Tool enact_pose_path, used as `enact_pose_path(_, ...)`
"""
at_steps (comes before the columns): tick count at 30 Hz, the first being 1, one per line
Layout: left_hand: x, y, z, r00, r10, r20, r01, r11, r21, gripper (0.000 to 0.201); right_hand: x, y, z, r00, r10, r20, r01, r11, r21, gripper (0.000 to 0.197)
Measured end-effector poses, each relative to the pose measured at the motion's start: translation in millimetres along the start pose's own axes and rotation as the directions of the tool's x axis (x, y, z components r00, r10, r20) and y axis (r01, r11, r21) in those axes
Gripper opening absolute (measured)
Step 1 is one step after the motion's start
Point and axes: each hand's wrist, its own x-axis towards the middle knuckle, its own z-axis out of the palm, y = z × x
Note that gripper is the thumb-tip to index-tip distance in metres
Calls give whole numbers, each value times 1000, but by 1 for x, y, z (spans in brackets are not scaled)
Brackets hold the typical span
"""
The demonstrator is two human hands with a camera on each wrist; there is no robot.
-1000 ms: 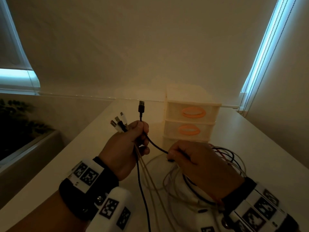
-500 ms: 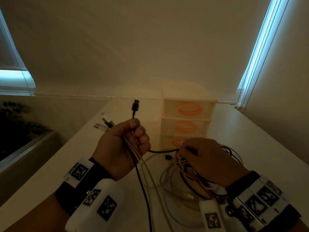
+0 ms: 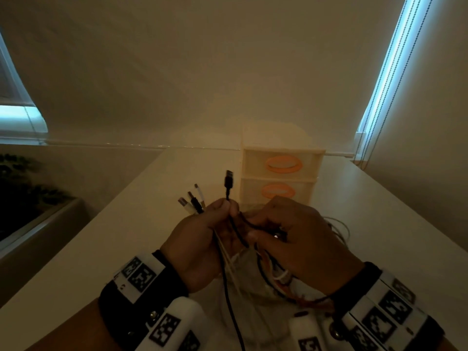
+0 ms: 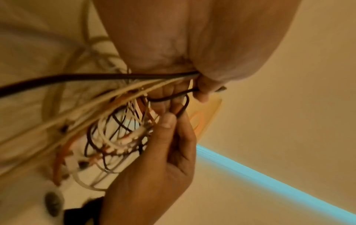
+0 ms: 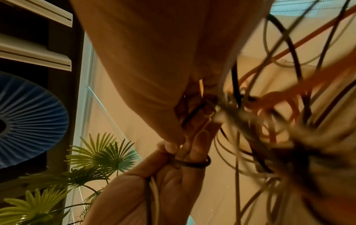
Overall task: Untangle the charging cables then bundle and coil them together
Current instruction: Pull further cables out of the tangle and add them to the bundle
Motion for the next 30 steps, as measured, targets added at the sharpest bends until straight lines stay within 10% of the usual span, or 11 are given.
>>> enact_pose_path(7,5,18,-6,981,132,-141,-164,953,-255,21,-3,-2,-14,960,167,226,-135,980,-149,55)
enact_pose_path(11,8,17,-12,988,105,-117,-131,959,-250,24,-5,3,-25,836,320,446,-265,947,-184,66)
enact_pose_path(18,5,39,-19,969,223,-109,-243,940,-237,22,-8,32,-43,716,604,349,-465,787,-406,49)
enact_pose_path(30,-2,85,-42,855,436,-279,-503,828,-247,24,-8,53,-76,916,345,-204,-392,878,-276,21)
